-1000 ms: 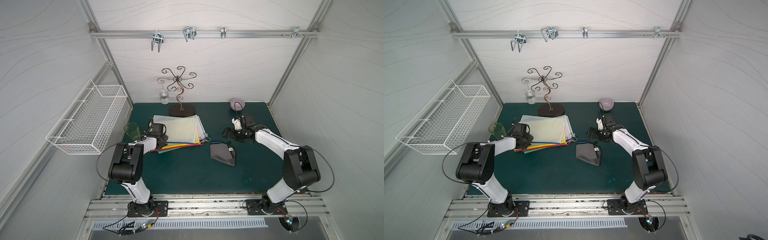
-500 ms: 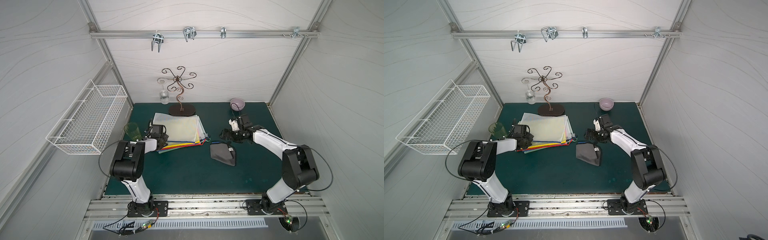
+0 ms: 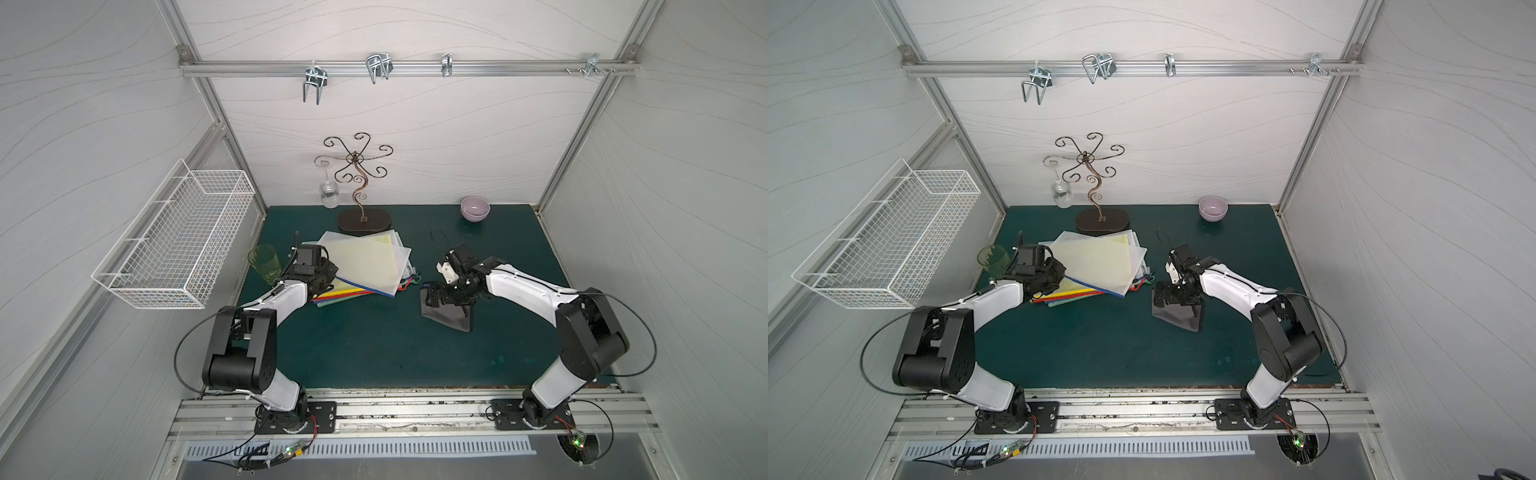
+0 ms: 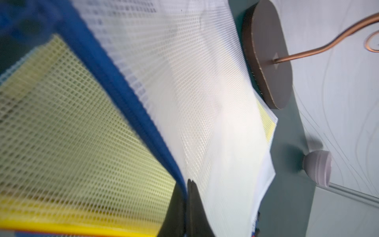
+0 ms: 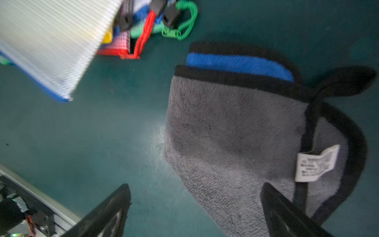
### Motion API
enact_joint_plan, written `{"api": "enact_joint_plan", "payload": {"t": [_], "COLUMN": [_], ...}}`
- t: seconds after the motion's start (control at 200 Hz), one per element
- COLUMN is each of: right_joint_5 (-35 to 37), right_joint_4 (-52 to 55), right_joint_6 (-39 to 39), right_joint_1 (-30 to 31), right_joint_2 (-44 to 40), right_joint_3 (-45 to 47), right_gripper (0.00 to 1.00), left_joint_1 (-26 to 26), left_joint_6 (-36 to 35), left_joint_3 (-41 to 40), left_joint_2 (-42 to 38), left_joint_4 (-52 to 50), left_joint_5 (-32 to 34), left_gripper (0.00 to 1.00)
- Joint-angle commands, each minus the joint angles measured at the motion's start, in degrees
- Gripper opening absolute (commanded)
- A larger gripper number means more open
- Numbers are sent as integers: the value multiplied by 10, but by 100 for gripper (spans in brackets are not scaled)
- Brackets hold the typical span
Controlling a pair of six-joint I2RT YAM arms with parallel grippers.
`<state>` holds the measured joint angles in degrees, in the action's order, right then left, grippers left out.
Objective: Wipe the document bag
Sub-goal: Pick up the cleaning item at the center of the board.
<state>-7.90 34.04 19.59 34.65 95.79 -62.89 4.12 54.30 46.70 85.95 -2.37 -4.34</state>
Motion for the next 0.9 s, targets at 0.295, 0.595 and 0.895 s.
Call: {"api": "enact_joint_plan", "payload": {"t": [0.295,0.595,0.895], "right_joint_5": [109,165,52], "right_joint_4": [20,158,200], "right_joint_6": [33,43,2], "right_joint_1": [11,-9,13], "right_joint_2": [110,-84,-158], "right_joint_3": [38,-4,-75], "right_gripper": [30,0,0], "left_joint_1": [52,167,286], "left_joint_6": [-56,-49,7], "left_joint_3": [-85,-109,-165], "left_joint_2": [-190,-232,-175], "left_joint_4": [-163,-198,-109], "left_joint_5": [-30,-12,36], "left_gripper": [0,0,0]}}
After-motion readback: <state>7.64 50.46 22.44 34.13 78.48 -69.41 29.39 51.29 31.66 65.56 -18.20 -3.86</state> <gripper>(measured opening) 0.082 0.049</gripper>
